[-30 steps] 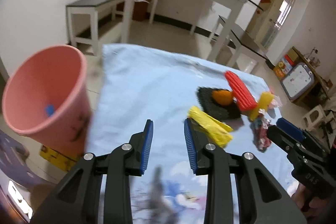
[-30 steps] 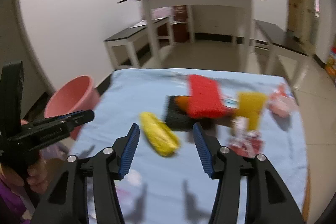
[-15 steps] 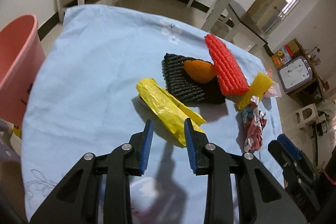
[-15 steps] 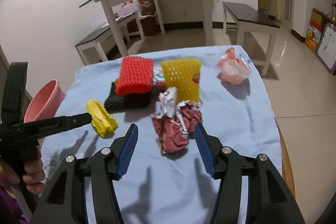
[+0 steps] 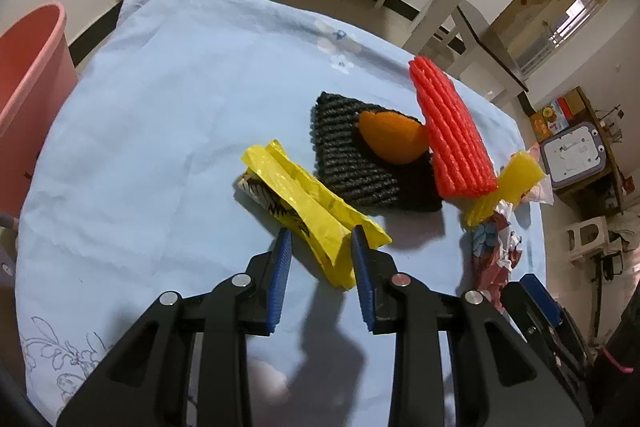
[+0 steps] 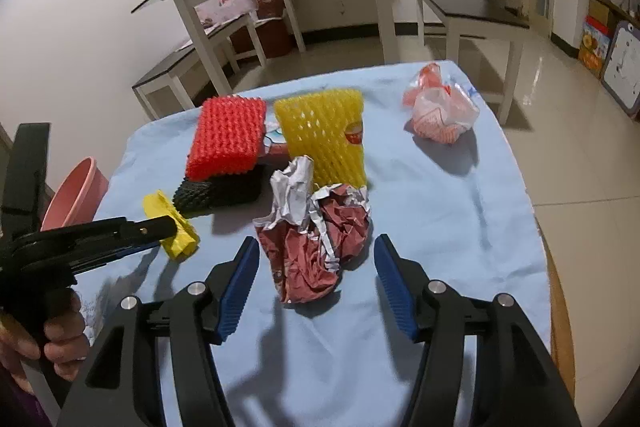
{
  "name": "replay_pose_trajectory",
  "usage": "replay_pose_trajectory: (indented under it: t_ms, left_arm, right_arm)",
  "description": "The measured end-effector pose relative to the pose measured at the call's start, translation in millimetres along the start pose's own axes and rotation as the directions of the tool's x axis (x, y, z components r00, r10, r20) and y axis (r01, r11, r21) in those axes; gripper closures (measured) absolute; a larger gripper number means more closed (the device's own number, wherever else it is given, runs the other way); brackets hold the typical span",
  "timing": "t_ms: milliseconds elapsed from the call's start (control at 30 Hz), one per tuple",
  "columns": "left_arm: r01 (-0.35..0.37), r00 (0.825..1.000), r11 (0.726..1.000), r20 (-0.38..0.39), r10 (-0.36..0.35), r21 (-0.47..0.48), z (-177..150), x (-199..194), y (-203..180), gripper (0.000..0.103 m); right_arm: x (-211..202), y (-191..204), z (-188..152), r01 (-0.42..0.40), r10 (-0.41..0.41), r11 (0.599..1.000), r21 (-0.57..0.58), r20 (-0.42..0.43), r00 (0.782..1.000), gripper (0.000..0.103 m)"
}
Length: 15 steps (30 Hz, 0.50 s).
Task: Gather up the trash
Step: 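Grasp the yellow plastic bag with left gripper while right gripper grasps red foil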
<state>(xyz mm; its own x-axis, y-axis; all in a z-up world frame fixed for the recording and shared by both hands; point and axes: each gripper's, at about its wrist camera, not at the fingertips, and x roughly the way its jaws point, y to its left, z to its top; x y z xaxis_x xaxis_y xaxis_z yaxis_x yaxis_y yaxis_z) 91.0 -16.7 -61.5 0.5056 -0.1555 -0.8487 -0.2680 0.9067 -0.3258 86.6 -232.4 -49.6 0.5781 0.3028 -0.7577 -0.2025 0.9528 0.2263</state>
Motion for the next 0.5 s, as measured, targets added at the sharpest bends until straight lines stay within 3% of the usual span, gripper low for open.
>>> replay_pose_trajectory:
  t_ms: [33,100,233,300,467,500]
  left_arm:
    - [-0.004,1.000,1.000,0.008,0.004,0.002,-0.3,-0.6,0.8,0.073]
    - [-0.003,1.000,1.000,0.013,0.002,0.005,-0.9,-1.8,2.1,0.088]
    - [0.010,0.999,0.999,0.037,-0.012,0.046,-0.6,-9.8,2.6,0.097]
    - [0.007,0.998,0.998,0.056,-0.011,0.069,-0.2,-14.2,1.7,0.100]
    - [0.002,0.997,0.995,0.077,-0.010,0.097,0.3,-24.5,2.5,0.102]
    - [-0.001,0.996,0.994,0.084,-0.008,0.105,0.0,-27.1,3.1,0.102]
  right_arm:
    - [3.3,-0.4,-0.1,0.003,-0.003,1.000,0.001,-0.011,1.000,0.044]
    - [8.4,-1.1,0.2,0.001,-0.001,1.000,0.003,-0.027,1.000,0.044]
    - [12.6,-3.2,-0.2,-0.013,0.013,1.000,0.021,-0.034,0.999,0.044]
    - [13.9,-3.6,-0.5,-0.025,0.026,0.999,0.031,-0.036,0.999,0.050]
    - [11.3,-6.8,0.6,-0.039,0.040,0.998,0.045,-0.030,0.999,0.081]
    - [9.6,-6.8,0.6,-0.038,0.039,0.998,0.044,-0.027,0.999,0.081]
